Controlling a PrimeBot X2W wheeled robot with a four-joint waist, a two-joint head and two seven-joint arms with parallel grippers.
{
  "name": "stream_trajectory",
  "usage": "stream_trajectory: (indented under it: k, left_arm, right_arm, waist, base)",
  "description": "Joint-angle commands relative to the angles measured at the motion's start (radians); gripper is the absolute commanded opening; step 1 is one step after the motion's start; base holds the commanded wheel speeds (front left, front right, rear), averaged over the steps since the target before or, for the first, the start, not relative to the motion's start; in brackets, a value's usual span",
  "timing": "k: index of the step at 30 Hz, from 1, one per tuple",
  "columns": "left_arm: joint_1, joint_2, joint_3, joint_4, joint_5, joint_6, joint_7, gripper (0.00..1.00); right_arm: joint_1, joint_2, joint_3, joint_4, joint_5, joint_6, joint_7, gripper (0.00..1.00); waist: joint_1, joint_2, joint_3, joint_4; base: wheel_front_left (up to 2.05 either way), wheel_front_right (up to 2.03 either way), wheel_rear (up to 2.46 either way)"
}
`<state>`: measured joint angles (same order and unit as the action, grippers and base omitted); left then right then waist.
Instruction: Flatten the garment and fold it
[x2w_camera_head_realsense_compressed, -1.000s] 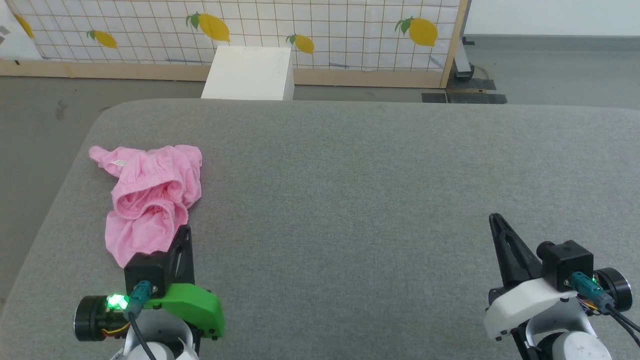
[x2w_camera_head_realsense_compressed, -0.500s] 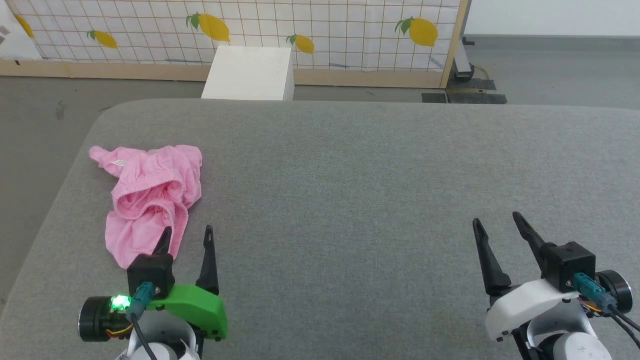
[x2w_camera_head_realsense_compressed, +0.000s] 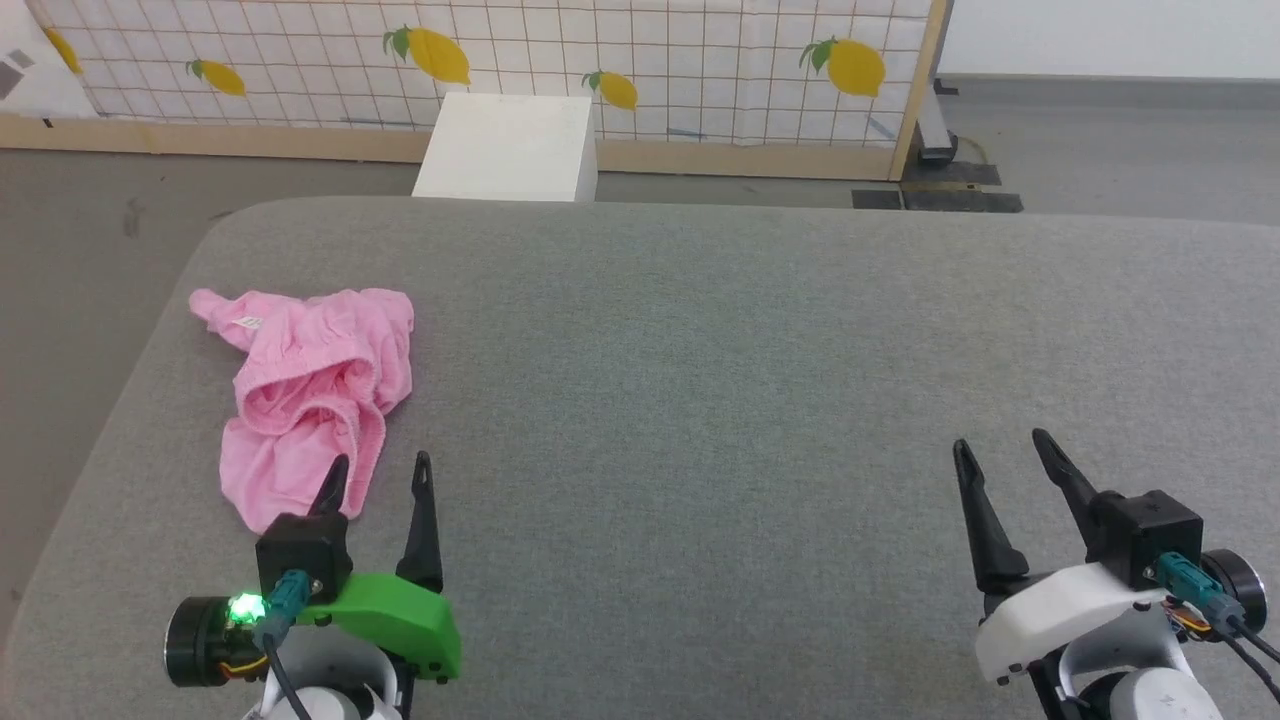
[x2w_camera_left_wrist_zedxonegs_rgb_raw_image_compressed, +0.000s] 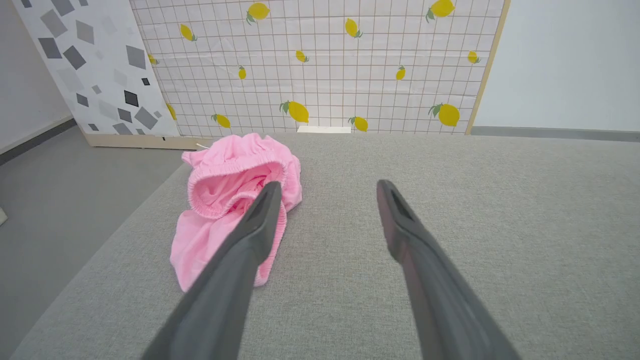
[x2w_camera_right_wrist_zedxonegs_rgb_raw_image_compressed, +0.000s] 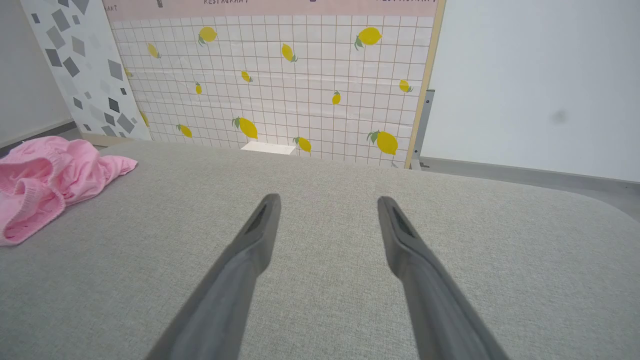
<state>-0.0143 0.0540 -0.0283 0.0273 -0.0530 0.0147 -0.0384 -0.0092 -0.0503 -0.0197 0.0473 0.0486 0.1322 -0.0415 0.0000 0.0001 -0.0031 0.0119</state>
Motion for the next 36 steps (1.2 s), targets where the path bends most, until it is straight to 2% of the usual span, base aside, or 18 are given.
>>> stream_trajectory:
  k: [1,36]
  left_arm:
    - [0.009,-0.001,-0.002,0.005,-0.013,0.008,-0.013,1.00]
    - [0.048,-0.002,-0.015,0.033,-0.076,0.043,-0.089,1.00]
  right_arm:
    - [0.008,0.000,-0.003,0.007,0.012,0.000,-0.011,1.00]
    - [0.025,0.000,-0.003,0.082,0.083,-0.001,-0.087,1.00]
  waist:
    - [0.0000,-0.0001,0.000,0.006]
    - [0.0000,-0.0001,-0.013,0.189]
  base:
    - [0.00,0.00,0.00]
    - [0.00,0.00,0.00]
